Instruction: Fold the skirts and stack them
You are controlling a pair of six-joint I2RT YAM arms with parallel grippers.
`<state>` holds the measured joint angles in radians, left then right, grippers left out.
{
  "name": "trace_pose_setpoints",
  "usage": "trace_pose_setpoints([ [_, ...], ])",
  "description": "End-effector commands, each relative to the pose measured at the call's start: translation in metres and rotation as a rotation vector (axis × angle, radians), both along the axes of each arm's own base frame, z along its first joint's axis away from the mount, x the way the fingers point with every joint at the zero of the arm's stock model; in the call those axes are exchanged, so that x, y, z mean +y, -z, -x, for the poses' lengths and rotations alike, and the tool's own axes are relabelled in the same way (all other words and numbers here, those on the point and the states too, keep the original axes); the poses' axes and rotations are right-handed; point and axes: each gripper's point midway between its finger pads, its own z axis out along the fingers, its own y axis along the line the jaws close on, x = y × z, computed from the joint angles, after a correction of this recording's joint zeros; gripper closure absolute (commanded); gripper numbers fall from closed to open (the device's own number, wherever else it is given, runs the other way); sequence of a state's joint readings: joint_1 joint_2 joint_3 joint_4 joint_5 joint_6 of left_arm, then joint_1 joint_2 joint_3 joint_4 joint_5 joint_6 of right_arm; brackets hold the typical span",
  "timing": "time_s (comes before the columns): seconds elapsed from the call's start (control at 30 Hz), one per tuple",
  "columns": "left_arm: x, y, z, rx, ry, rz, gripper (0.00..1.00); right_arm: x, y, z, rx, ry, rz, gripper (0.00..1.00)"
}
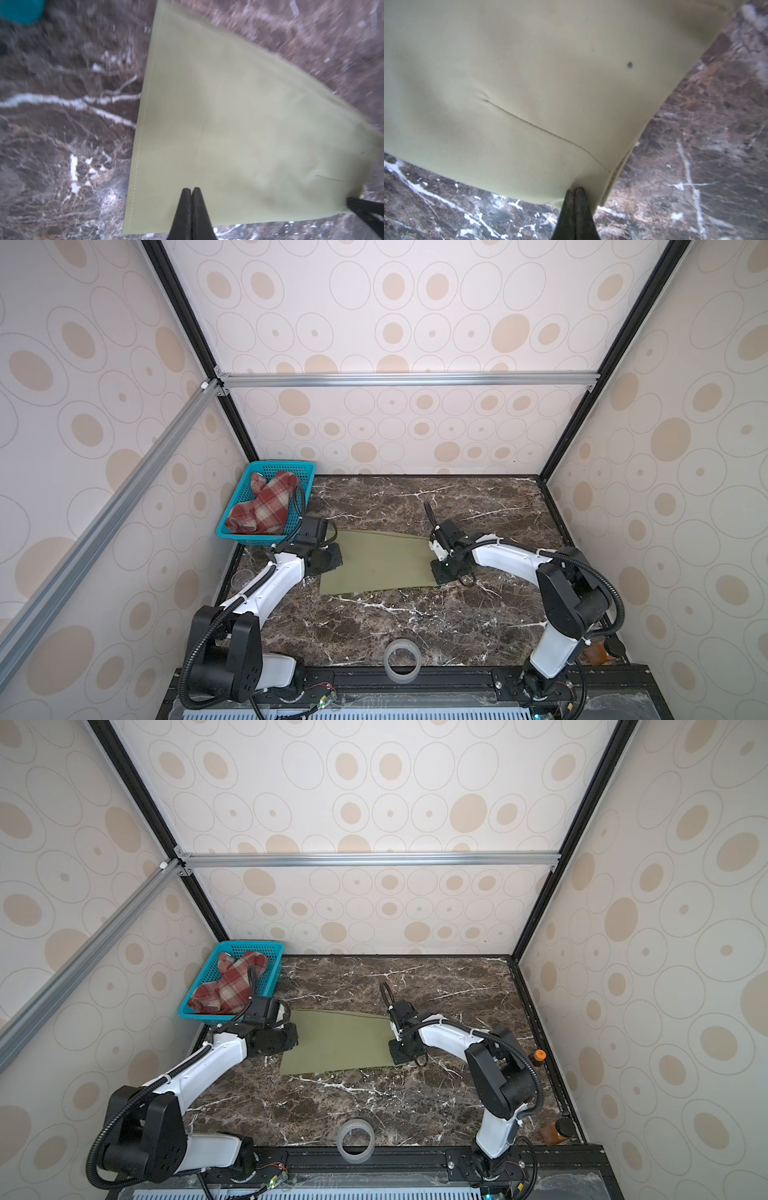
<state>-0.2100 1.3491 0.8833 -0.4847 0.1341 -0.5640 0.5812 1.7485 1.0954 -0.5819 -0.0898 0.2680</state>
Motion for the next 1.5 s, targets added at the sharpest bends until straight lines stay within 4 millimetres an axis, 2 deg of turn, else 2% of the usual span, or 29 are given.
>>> trace_pose_setpoints([
  [0.0,-0.002,-0.016,-0.006,-0.005,0.006,-0.033,1.00,-0.007,0.000,0.003,-0.001,0.016,-0.001,1.00],
  [0.17,-0.026,-0.027,-0.023,-0.039,0.036,-0.024,1.00,-0.009,0.001,0.006,0.002,0.031,-0.022,1.00],
  [0.37,-0.080,-0.025,-0.041,-0.055,0.136,-0.018,1.00,-0.015,0.007,0.010,0.017,0.068,-0.034,1.00],
  [0.47,-0.108,-0.020,-0.049,-0.071,0.188,0.023,1.00,-0.015,-0.005,0.008,-0.007,0.087,-0.067,1.00],
  [0.6,-0.146,-0.017,-0.058,-0.100,0.260,0.057,1.00,-0.015,-0.036,0.001,-0.050,0.130,-0.152,0.99],
  [0.73,-0.180,-0.011,-0.065,-0.104,0.322,0.083,1.00,-0.020,-0.057,-0.007,-0.074,0.175,-0.230,0.83],
  [0.83,-0.201,-0.008,-0.071,-0.123,0.371,0.100,1.00,-0.022,-0.061,-0.011,-0.054,0.200,-0.273,0.72],
  [1.0,-0.229,0.000,-0.074,-0.128,0.439,0.140,1.00,-0.024,-0.056,-0.020,-0.035,0.253,-0.328,0.60],
  [1.13,-0.246,0.014,-0.071,-0.119,0.493,0.132,1.00,-0.021,-0.043,-0.020,-0.021,0.284,-0.380,0.54],
  [1.3,-0.255,0.031,-0.064,-0.107,0.520,0.143,1.00,-0.012,-0.026,-0.023,0.019,0.313,-0.425,0.51],
  [1.47,-0.269,0.038,-0.060,-0.121,0.546,0.158,1.00,-0.017,-0.018,-0.024,-0.004,0.316,-0.402,0.50],
])
